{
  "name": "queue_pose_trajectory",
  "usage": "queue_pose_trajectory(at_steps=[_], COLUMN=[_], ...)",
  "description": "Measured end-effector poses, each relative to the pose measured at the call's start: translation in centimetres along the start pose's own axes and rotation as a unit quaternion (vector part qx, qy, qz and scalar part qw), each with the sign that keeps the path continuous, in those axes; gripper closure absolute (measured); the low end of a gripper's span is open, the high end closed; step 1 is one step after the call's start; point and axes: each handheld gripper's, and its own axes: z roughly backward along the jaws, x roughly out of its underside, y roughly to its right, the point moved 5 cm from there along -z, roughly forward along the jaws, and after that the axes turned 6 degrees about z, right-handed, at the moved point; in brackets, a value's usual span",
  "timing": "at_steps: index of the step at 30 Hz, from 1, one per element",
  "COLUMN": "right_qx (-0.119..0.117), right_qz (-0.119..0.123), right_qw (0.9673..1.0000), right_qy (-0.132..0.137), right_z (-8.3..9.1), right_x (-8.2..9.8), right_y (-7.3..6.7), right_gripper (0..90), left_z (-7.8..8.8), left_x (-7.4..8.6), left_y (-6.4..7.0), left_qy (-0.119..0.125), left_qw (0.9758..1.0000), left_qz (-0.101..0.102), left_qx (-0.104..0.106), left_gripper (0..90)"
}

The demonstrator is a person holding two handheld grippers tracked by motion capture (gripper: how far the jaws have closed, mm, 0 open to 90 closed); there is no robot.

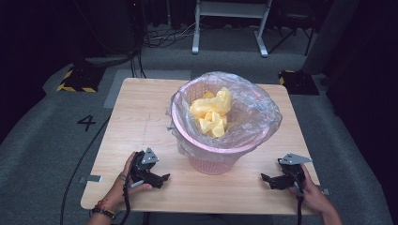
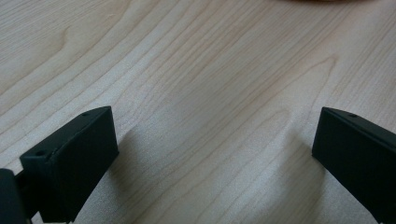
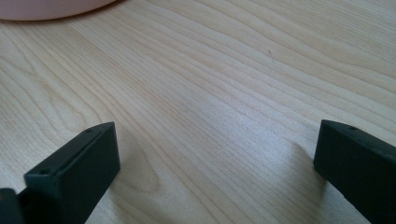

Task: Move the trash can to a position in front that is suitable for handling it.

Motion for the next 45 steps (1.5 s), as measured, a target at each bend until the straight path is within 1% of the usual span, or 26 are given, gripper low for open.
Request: queue_pose_trajectory(at_steps=[10,11,12,16,17,18,19,20,21,22,23,24,25,27,28,29,30,33,36,38,40,41,43,44,45], right_qx=[0.000,-0.001,-0.009,-0.015,-0.014,-0.014,-0.014,-0.014,-0.014,-0.010,-0.010,-0.010,-0.014,-0.016,-0.018,-0.018,-0.020,-0.025,-0.027,-0.035,-0.037,-0.042,-0.043,-0.053,-0.055], right_qz=[-0.001,0.002,0.009,0.015,0.016,0.017,0.019,0.021,0.021,0.025,0.032,0.032,0.032,0.040,0.044,0.044,0.048,0.068,0.087,0.093,0.096,0.100,0.103,0.106,0.107], right_qw=[1.0000,1.0000,0.9999,0.9998,0.9997,0.9997,0.9996,0.9995,0.9995,0.9995,0.9991,0.9991,0.9987,0.9981,0.9977,0.9977,0.9973,0.9951,0.9931,0.9918,0.9912,0.9903,0.9898,0.9882,0.9876], right_qy=[0.000,0.000,0.001,0.002,0.008,0.011,0.015,0.019,0.019,0.019,0.025,0.025,0.037,0.045,0.049,0.049,0.051,0.068,0.073,0.081,0.084,0.087,0.088,0.097,0.100], right_z=[0.0,0.0,0.1,0.0,0.0,0.0,0.0,0.0,0.0,-0.1,-0.1,-0.1,-0.2,-0.3,-0.3,-0.3,-0.4,-0.8,-1.4,-1.7,-1.9,-2.2,-2.3,-2.5,-2.5], right_x=[0.0,0.0,0.1,0.0,-0.2,-0.3,-0.4,-0.6,-0.6,-0.8,-1.3,-1.3,-1.9,-2.5,-2.8,-2.8,-3.2,-5.0,-6.2,-6.8,-7.1,-7.6,-7.7,-8.1,-8.2], right_y=[0.0,0.0,0.1,0.1,0.2,0.2,0.1,0.1,0.1,0.1,0.0,0.0,-0.1,-0.2,-0.3,-0.3,-0.5,-1.0,-1.6,-2.0,-2.1,-2.4,-2.5,-2.8,-2.9], right_gripper=[0.3,0.3,0.3,0.7,6.1,9.6,15.7,19.7,19.7,17.3,17.6,17.6,16.1,17.6,17.7,17.7,17.3,19.0,19.6,20.0,20.2,20.8,20.8,21.1,21.1], left_z=[0.1,0.2,0.2,0.1,-0.1,-0.2,-0.3,-0.4,-0.4,-0.6,-0.7,-0.7,-1.0,-1.2,-1.6,-1.6,-2.0,-2.7,-3.3,-3.4,-3.7,-3.8,-4.0,-4.2,-4.4], left_x=[0.2,0.2,0.2,0.1,-0.1,-0.2,-0.3,-0.4,-0.4,-0.5,-0.7,-0.7,-0.9,-1.1,-1.6,-1.6,-1.8,-2.6,-3.2,-3.3,-3.6,-3.7,-4.0,-4.2,-4.3], left_y=[0.1,0.1,0.1,0.3,0.5,0.7,0.8,1.0,1.0,1.1,1.3,1.3,1.6,1.7,2.1,2.1,2.5,3.1,3.4,3.5,3.5,3.6,3.7,3.8,3.9], left_qy=[0.002,0.002,0.002,0.000,0.000,0.000,-0.001,-0.002,-0.002,-0.001,-0.003,-0.003,-0.002,-0.002,-0.003,-0.003,-0.003,-0.005,-0.006,-0.006,-0.006,-0.006,-0.006,-0.006,-0.006], left_qw=[1.0000,1.0000,1.0000,1.0000,0.9999,0.9999,0.9998,0.9998,0.9998,0.9997,0.9996,0.9996,0.9994,0.9993,0.9990,0.9990,0.9987,0.9979,0.9973,0.9973,0.9970,0.9969,0.9967,0.9963,0.9961], left_qz=[0.001,0.000,0.001,-0.005,-0.010,-0.013,-0.013,-0.016,-0.016,-0.019,-0.022,-0.022,-0.025,-0.028,-0.033,-0.033,-0.036,-0.047,-0.053,-0.053,-0.058,-0.058,-0.060,-0.065,-0.066], left_qx=[-0.001,-0.001,-0.001,0.002,0.008,0.010,0.013,0.014,0.014,0.017,0.020,0.020,0.024,0.027,0.030,0.030,0.036,0.045,0.050,0.051,0.052,0.053,0.054,0.056,0.059], left_gripper=[0.6,0.6,0.6,0.6,0.6,0.6,0.4,0.3,0.2,0.2,0.2,0.2,0.2,0.2,0.2,0.2,0.2,0.2,0.2,0.2,0.2,0.2,0.2,0.3,0.3])
